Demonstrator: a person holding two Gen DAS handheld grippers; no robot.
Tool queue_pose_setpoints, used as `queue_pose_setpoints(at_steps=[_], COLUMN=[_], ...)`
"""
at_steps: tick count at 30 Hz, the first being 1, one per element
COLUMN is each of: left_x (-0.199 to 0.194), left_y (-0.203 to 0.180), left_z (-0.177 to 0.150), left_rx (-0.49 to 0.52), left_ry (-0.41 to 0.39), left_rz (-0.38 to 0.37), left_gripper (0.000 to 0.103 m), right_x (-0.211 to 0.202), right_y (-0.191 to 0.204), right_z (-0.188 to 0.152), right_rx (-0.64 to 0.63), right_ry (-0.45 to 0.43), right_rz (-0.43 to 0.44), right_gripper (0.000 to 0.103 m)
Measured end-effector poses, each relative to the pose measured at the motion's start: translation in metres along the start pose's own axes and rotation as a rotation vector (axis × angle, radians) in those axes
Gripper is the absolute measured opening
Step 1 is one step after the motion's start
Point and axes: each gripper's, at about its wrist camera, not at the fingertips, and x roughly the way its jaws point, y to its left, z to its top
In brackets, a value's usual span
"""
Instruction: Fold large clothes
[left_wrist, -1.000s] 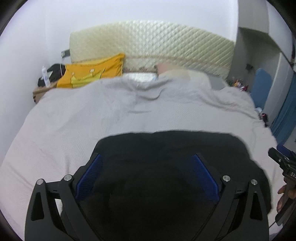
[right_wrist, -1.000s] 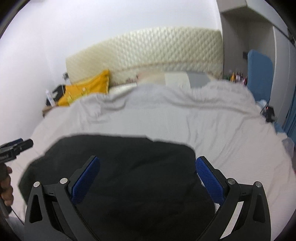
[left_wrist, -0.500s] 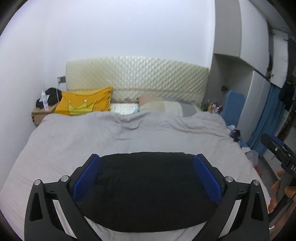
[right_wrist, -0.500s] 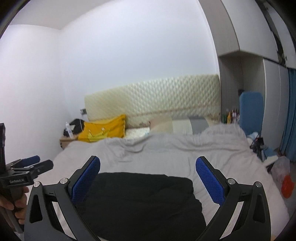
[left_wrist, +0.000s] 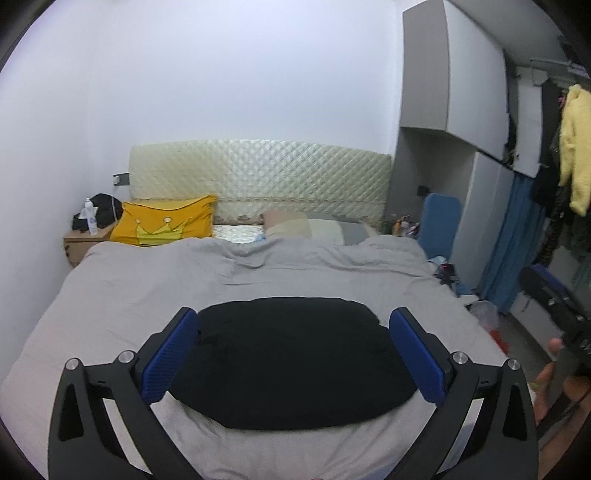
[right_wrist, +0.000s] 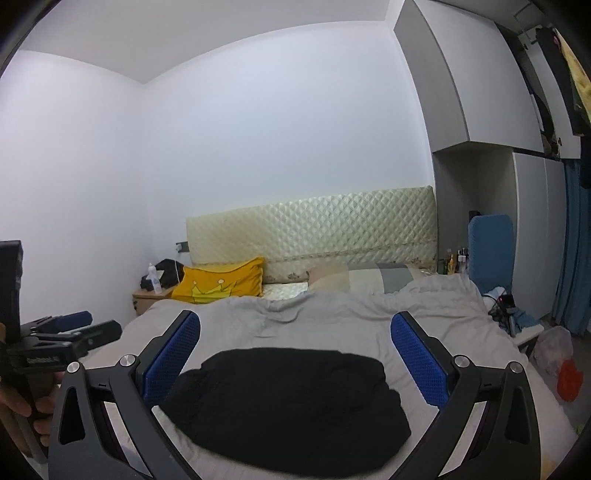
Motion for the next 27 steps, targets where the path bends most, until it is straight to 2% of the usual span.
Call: queue_pose_setpoints(at_steps=[7,15,20,27], left_x=[-0.028,-0.034,-0.033,-0.028], left_y=[-0.01,-0.015,-0.015,-0.009], left_z=[-0.03,-0.062,-0.082,-0.104], left_rx=[0.027,0.023,0.015,-0.006], left_ry=[-0.02,0.023,0.043,0.072], left_rz=[0.017,0.015,0.011,0.044], left_gripper=[0.103,0.103,0.103,0.103], right_x=[-0.035,-0.057,-0.057,-0.051], right_y=[0.015,0.026,0.029,0.026], right_z=[-0.035,-0.071,-0.093,-0.116], right_rx=[0.024,0.025,0.019,0.026], right_ry=[0.002,0.043,0.084,0.12], right_rz=[0.001,0.004,-0.001,-0.013], right_gripper=[0.103,0.103,0.103,0.103])
